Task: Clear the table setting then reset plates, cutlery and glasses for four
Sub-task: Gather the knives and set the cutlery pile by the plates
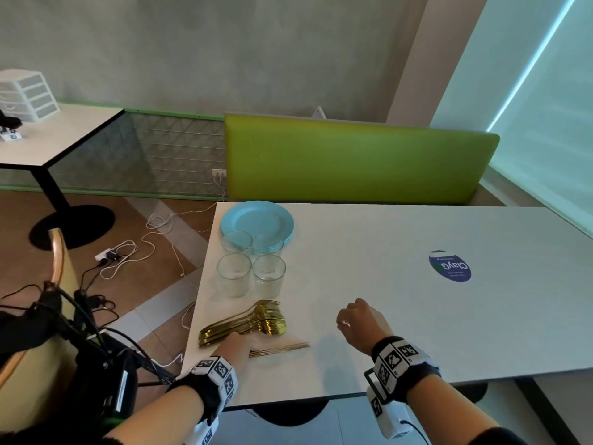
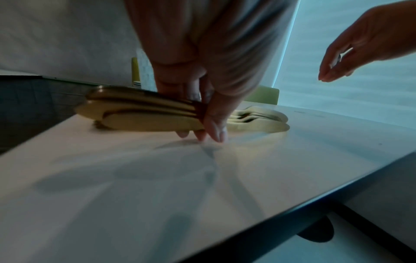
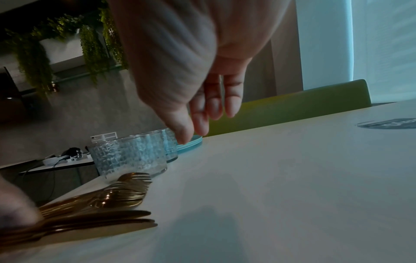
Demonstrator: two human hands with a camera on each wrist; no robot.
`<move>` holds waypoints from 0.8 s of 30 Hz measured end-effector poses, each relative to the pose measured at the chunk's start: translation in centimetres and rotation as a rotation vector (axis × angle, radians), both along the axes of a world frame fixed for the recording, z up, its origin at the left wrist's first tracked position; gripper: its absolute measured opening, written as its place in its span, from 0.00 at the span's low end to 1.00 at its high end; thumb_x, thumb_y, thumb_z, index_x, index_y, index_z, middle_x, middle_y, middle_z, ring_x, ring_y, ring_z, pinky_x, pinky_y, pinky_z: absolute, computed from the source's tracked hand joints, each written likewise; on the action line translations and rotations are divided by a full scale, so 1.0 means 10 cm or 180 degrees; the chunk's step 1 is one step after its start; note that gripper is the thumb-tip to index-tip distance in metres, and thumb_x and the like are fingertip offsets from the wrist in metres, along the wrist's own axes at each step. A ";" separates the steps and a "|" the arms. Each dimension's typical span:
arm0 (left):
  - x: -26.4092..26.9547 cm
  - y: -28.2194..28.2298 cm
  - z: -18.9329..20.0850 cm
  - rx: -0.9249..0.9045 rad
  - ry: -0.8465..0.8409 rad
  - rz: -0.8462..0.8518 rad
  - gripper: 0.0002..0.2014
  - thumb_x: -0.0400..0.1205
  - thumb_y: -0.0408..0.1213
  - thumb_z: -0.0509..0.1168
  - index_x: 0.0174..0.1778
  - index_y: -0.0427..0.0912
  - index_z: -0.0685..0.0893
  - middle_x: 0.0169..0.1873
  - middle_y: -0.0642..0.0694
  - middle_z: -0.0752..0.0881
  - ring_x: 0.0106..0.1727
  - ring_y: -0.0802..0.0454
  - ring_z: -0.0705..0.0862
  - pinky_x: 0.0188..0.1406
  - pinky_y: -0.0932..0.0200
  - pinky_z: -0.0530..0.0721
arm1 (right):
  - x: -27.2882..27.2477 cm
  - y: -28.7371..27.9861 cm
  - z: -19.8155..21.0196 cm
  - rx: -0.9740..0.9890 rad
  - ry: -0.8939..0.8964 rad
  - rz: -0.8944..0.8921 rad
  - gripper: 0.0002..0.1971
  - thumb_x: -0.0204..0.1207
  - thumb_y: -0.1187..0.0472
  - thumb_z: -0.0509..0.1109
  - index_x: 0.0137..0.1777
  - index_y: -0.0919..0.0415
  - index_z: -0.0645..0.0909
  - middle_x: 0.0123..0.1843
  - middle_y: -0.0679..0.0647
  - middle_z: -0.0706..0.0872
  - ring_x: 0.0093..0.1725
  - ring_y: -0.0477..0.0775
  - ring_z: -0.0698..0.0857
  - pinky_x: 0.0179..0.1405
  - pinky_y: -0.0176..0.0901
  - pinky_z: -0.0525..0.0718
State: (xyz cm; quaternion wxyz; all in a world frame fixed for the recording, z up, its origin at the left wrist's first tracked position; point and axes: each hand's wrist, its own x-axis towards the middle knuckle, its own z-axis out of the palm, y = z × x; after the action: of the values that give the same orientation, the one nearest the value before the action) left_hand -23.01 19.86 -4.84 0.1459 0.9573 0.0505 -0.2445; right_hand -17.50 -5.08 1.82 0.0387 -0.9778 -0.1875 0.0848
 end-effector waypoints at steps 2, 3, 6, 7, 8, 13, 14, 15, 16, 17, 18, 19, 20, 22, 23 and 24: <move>-0.04 0.12 0.00 0.0115 0.0032 -0.0033 0.17 0.82 0.31 0.58 0.68 0.38 0.79 0.66 0.39 0.81 0.67 0.44 0.81 0.61 0.59 0.78 | -0.01 0.11 -0.01 0.0004 -0.0007 -0.0034 0.13 0.82 0.57 0.60 0.59 0.54 0.84 0.59 0.50 0.85 0.67 0.50 0.75 0.58 0.40 0.78; -0.05 0.17 0.00 0.0158 0.0041 -0.0048 0.17 0.83 0.31 0.58 0.68 0.37 0.79 0.66 0.39 0.81 0.67 0.43 0.81 0.59 0.60 0.78 | -0.02 0.15 -0.01 -0.0006 -0.0019 -0.0047 0.13 0.82 0.57 0.60 0.59 0.54 0.84 0.59 0.50 0.85 0.67 0.50 0.75 0.57 0.40 0.78; -0.05 0.27 -0.01 0.0272 0.0017 -0.0256 0.17 0.84 0.32 0.56 0.68 0.34 0.78 0.66 0.37 0.81 0.67 0.42 0.80 0.47 0.64 0.73 | -0.03 0.27 -0.01 -0.0012 -0.0072 -0.0059 0.13 0.82 0.57 0.60 0.59 0.54 0.84 0.58 0.50 0.85 0.66 0.49 0.75 0.57 0.40 0.79; -0.05 0.30 0.00 0.0325 -0.0020 -0.0355 0.17 0.85 0.32 0.55 0.68 0.34 0.77 0.67 0.37 0.80 0.68 0.41 0.80 0.42 0.66 0.71 | -0.03 0.30 -0.01 -0.0017 -0.0081 -0.0054 0.13 0.82 0.57 0.60 0.59 0.54 0.84 0.58 0.50 0.85 0.66 0.49 0.75 0.57 0.40 0.79; -0.05 0.30 0.03 0.0403 -0.0049 -0.0486 0.17 0.85 0.32 0.54 0.69 0.33 0.76 0.68 0.36 0.80 0.69 0.41 0.79 0.38 0.67 0.69 | -0.03 0.33 -0.01 -0.0021 -0.0088 -0.0050 0.13 0.82 0.57 0.60 0.59 0.54 0.84 0.58 0.50 0.85 0.66 0.49 0.75 0.57 0.40 0.79; -0.04 0.27 0.23 0.0605 0.0035 -0.0977 0.18 0.86 0.28 0.51 0.72 0.31 0.73 0.68 0.34 0.78 0.70 0.40 0.78 0.46 0.66 0.73 | -0.03 0.40 -0.04 -0.0057 -0.0041 -0.0085 0.13 0.82 0.57 0.60 0.59 0.55 0.84 0.58 0.50 0.85 0.66 0.50 0.76 0.57 0.40 0.78; -0.03 0.26 0.25 0.0623 0.0082 -0.1018 0.19 0.86 0.26 0.51 0.73 0.31 0.71 0.61 0.34 0.81 0.67 0.41 0.79 0.54 0.62 0.76 | -0.03 0.40 -0.05 -0.0071 -0.0032 -0.0097 0.13 0.82 0.57 0.60 0.59 0.54 0.84 0.59 0.50 0.85 0.66 0.49 0.76 0.57 0.40 0.78; -0.02 0.26 0.27 0.0615 0.0098 -0.1056 0.20 0.85 0.23 0.51 0.74 0.33 0.70 0.49 0.35 0.82 0.64 0.42 0.80 0.61 0.59 0.75 | -0.04 0.40 -0.05 -0.0070 -0.0018 -0.0112 0.13 0.82 0.57 0.60 0.59 0.54 0.84 0.59 0.50 0.85 0.66 0.49 0.76 0.57 0.40 0.78; 0.00 0.24 0.29 0.0597 0.0090 -0.1106 0.23 0.84 0.22 0.52 0.76 0.36 0.67 0.37 0.40 0.76 0.62 0.43 0.81 0.65 0.56 0.74 | -0.04 0.38 -0.06 -0.0062 -0.0013 -0.0131 0.13 0.82 0.57 0.60 0.59 0.54 0.84 0.59 0.50 0.85 0.66 0.50 0.77 0.58 0.40 0.79; 0.00 0.24 0.31 0.0627 0.0075 -0.1167 0.25 0.84 0.21 0.52 0.78 0.39 0.65 0.33 0.43 0.72 0.63 0.42 0.81 0.67 0.55 0.73 | -0.04 0.36 -0.07 -0.0059 0.0002 -0.0147 0.13 0.82 0.57 0.60 0.59 0.54 0.84 0.59 0.51 0.85 0.66 0.50 0.77 0.58 0.41 0.78; 0.01 0.23 0.32 0.0696 0.0055 -0.1270 0.26 0.83 0.21 0.53 0.78 0.39 0.65 0.37 0.40 0.76 0.66 0.40 0.80 0.68 0.54 0.73 | -0.03 0.35 -0.09 -0.0054 0.0022 -0.0171 0.13 0.82 0.57 0.61 0.59 0.55 0.84 0.59 0.51 0.85 0.65 0.51 0.78 0.58 0.42 0.79; 0.00 0.22 0.33 0.0790 0.0038 -0.1385 0.26 0.83 0.20 0.53 0.78 0.39 0.64 0.48 0.35 0.81 0.68 0.38 0.79 0.69 0.53 0.73 | -0.03 0.34 -0.09 -0.0072 0.0035 -0.0187 0.13 0.81 0.57 0.61 0.58 0.55 0.84 0.58 0.51 0.86 0.65 0.51 0.78 0.57 0.42 0.79; 0.01 0.22 0.35 0.0892 0.0052 -0.1496 0.27 0.83 0.20 0.53 0.79 0.38 0.63 0.60 0.31 0.80 0.69 0.37 0.78 0.70 0.53 0.73 | -0.02 0.34 -0.11 -0.0082 0.0041 -0.0194 0.12 0.81 0.57 0.61 0.58 0.55 0.85 0.58 0.52 0.86 0.64 0.51 0.79 0.57 0.42 0.79; 0.02 0.25 0.36 0.0962 0.0086 -0.1644 0.27 0.84 0.20 0.51 0.80 0.38 0.62 0.67 0.30 0.77 0.69 0.36 0.78 0.70 0.52 0.73 | -0.01 0.36 -0.10 -0.0059 0.0035 -0.0218 0.12 0.81 0.57 0.61 0.58 0.54 0.85 0.58 0.51 0.86 0.64 0.50 0.79 0.57 0.41 0.78; 0.13 0.38 0.29 0.0886 0.0073 -0.1687 0.27 0.84 0.21 0.50 0.81 0.40 0.60 0.67 0.31 0.77 0.68 0.36 0.78 0.70 0.51 0.73 | 0.10 0.47 -0.15 -0.0045 0.0026 -0.0239 0.12 0.81 0.57 0.61 0.58 0.54 0.84 0.58 0.50 0.86 0.64 0.50 0.79 0.57 0.41 0.78; 0.12 0.38 0.30 0.0808 0.0071 -0.1713 0.29 0.85 0.21 0.49 0.82 0.43 0.57 0.67 0.31 0.77 0.68 0.36 0.78 0.69 0.50 0.73 | 0.10 0.47 -0.13 -0.0035 0.0020 -0.0248 0.12 0.81 0.56 0.61 0.58 0.54 0.84 0.58 0.50 0.86 0.64 0.49 0.79 0.57 0.40 0.78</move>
State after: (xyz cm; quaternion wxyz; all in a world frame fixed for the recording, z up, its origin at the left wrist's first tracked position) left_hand -21.79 23.62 -1.83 -0.0456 0.9441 -0.1733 -0.2766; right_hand -16.46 -0.37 0.48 0.0372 -0.9843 -0.1486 0.0873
